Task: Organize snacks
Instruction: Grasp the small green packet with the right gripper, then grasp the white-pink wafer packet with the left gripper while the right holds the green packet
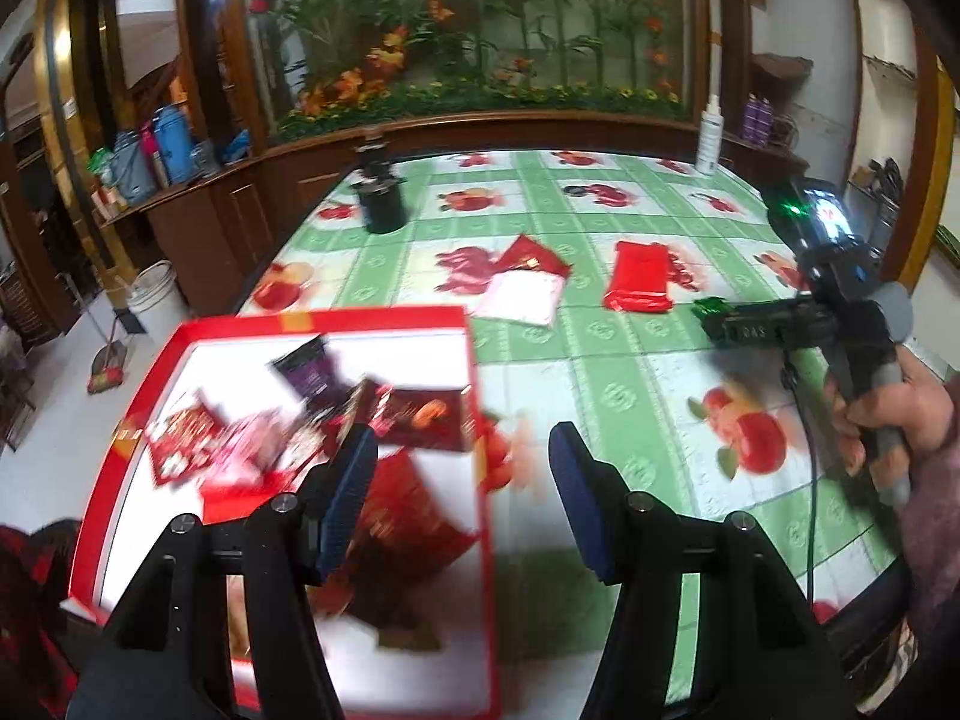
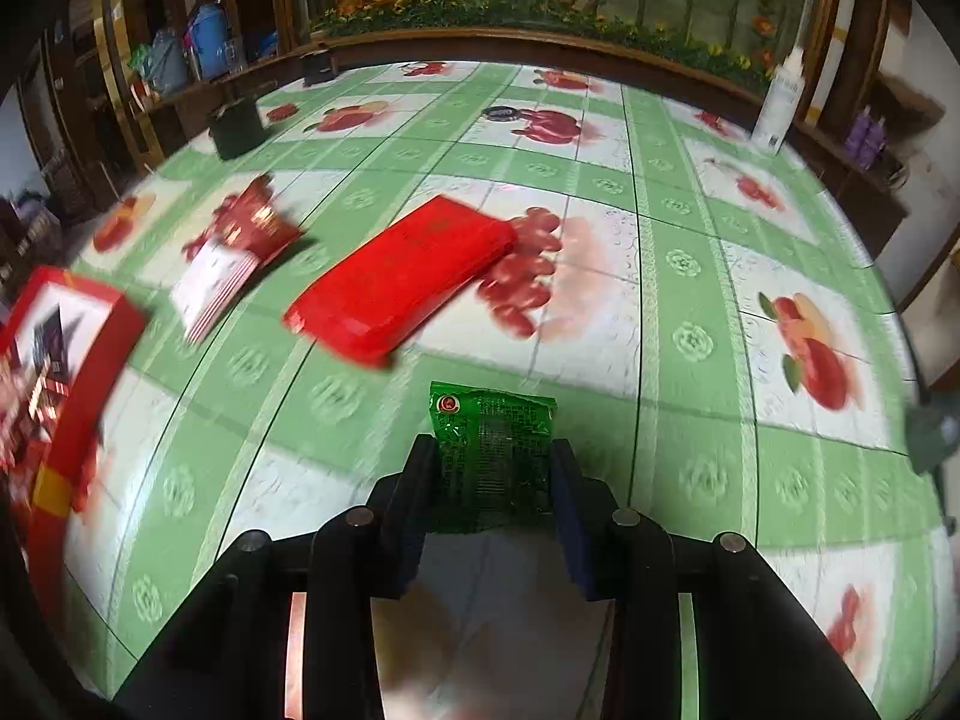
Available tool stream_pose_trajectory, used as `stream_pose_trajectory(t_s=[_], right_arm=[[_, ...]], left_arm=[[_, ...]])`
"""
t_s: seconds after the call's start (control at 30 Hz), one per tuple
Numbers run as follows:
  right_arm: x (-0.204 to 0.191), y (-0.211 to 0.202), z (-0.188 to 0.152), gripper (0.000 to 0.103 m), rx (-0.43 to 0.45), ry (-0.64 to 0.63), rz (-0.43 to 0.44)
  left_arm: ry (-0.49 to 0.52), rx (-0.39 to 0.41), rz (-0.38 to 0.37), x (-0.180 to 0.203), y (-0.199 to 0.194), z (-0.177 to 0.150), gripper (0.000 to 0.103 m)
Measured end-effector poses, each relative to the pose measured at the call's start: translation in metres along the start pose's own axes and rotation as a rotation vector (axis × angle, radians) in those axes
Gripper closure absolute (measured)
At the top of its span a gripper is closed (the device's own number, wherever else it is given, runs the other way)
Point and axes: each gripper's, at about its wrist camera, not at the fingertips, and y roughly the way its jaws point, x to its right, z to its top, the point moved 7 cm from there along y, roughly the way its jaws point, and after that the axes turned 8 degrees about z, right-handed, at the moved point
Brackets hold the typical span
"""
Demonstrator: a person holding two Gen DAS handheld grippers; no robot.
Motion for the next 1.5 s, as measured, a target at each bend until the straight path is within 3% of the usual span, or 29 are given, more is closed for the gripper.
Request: stream_pose_trajectory(t_s=[0.2,0.4,0.6,0.8,0.9,1.03,1.13,1.17,1.2,1.5], right_arm=[[0.021,0.007,0.014,0.064,0.085,0.0,0.011],[0.021,0.008,0.017,0.062,0.082,-0.005,0.041],[0.032,0.006,0.019,0.062,0.05,0.081,0.13],[0.037,0.005,0.019,0.062,0.032,0.127,0.168],[0.034,0.006,0.018,0.062,0.026,0.104,0.145],[0.034,0.006,0.018,0.062,0.021,0.109,0.148],[0.033,0.006,0.018,0.062,0.019,0.101,0.143],[0.033,0.006,0.018,0.062,0.018,0.092,0.137],[0.032,0.006,0.018,0.062,0.017,0.085,0.132],[0.036,0.003,0.017,0.064,0.011,0.115,0.182]], left_arm=[[0.01,-0.007,-0.054,0.035,0.027,0.041,0.042],[0.072,-0.067,-0.059,0.073,0.087,0.073,0.041],[0.103,-0.194,-0.009,0.082,0.145,0.075,0.041],[0.098,-0.25,0.024,0.08,0.174,0.069,0.041],[0.092,-0.23,0.005,0.084,0.175,0.069,0.042],[0.101,-0.215,-0.034,0.092,0.172,0.069,0.063],[0.11,-0.207,-0.056,0.1,0.165,0.066,0.066],[0.112,-0.204,-0.068,0.102,0.163,0.065,0.076],[0.12,-0.2,-0.082,0.105,0.16,0.063,0.079],[0.078,-0.184,-0.225,0.127,0.11,0.035,0.086]])
